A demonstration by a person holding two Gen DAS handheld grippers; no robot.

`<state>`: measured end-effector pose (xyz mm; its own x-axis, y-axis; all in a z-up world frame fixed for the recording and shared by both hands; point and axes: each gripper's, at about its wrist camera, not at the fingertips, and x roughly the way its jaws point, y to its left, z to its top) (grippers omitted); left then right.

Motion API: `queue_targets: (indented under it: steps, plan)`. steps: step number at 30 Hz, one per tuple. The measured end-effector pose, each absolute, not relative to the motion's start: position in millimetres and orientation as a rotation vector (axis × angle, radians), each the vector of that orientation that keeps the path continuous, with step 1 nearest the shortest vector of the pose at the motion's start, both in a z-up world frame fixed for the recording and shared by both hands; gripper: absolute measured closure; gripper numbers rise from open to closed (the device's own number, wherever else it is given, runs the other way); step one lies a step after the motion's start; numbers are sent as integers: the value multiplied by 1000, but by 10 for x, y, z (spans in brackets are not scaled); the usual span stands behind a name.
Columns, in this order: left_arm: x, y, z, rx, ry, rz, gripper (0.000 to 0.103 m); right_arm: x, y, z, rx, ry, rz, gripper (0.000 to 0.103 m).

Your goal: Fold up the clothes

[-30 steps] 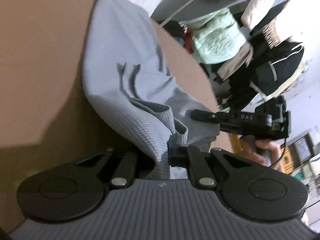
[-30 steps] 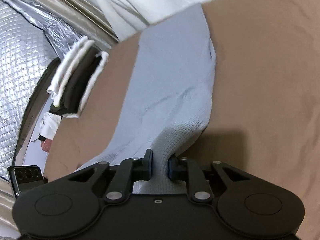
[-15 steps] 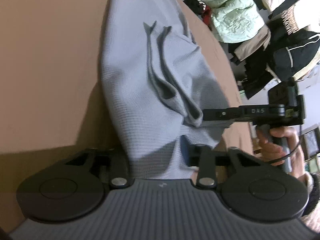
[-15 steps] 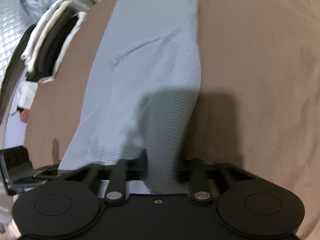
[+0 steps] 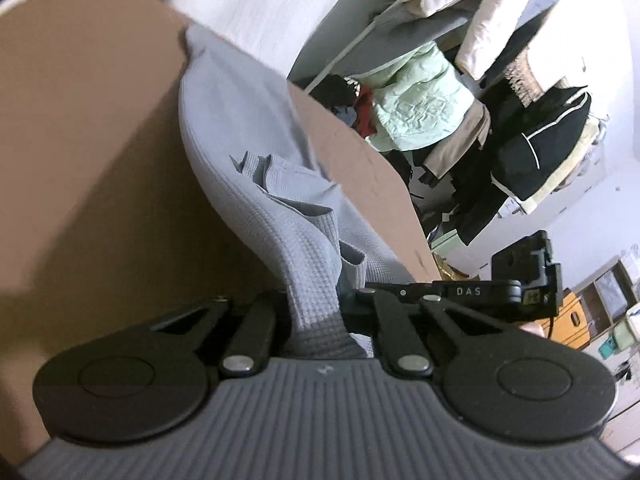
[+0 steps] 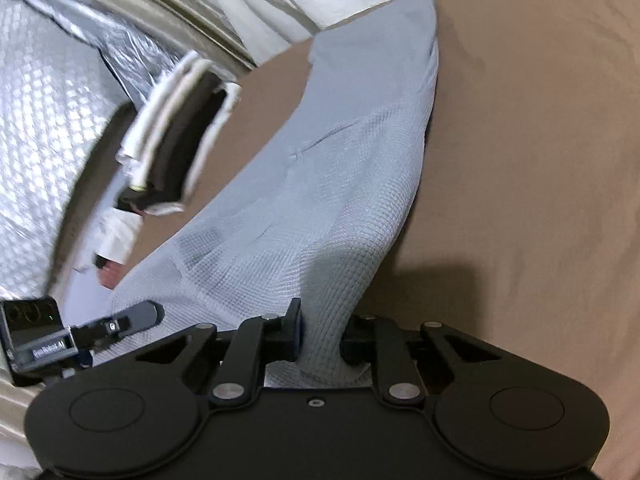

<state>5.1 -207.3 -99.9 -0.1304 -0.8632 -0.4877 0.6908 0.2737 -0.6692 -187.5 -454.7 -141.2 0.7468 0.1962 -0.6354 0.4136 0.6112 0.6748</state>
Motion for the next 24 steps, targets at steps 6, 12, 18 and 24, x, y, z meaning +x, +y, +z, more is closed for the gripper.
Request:
queue_targets:
  steps: [6,12,18,24]
  plan:
    - [-27,-1450,-849,-200,1066,-1316,96,-2019,-4198,-1310,969,763,-84,84]
    - [-110,-803,-801,-291,1169,-1294,99,-2192,-3718,-1229,975,832,-50,84]
    - [-243,-636,-633,-227,1140,-1327,99,-2362,-3378,-1014,904,829,-4,84]
    - [-13,-928,-871,-255,1166,-1317,99,-2105,-3614,-1335,1008,869,-36,84]
